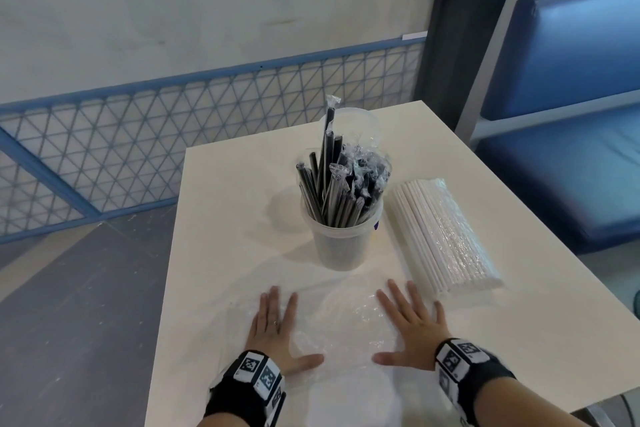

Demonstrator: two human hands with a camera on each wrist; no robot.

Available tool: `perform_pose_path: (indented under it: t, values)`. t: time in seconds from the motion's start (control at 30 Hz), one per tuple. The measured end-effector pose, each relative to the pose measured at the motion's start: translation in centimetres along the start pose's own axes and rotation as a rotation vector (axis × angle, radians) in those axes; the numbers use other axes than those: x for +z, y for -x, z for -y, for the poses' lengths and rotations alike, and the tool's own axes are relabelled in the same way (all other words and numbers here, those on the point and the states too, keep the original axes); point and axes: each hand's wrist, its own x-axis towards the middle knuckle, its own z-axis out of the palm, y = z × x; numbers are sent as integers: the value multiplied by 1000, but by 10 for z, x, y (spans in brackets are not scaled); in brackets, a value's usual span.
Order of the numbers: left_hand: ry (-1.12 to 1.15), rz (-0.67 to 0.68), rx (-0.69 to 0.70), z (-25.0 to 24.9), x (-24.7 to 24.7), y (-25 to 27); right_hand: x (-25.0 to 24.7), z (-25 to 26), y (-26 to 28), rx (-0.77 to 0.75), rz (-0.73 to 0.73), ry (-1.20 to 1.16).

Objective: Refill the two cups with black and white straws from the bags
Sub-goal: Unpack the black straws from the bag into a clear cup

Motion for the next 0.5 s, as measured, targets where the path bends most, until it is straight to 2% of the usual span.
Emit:
perform_pose_path:
  t: [0.17,0.23,0.3,0.4,0.5]
  values:
    - [-18,86,-55,-4,-22,9,-7,-9,17,-8,65,6]
    - [71,21,-66,-13,-42,15,-25,-7,25,-47,70,-30]
    - [219,-134,6,-22,-71,23,-53,-7,36,-88,-45,-118]
    - [466,-353,158,-34,-124,27,-104,-11,45,-236,-342,-188]
    - [592,-456,277,-48,-167,18,-153,-14,35,-300,-558,-276]
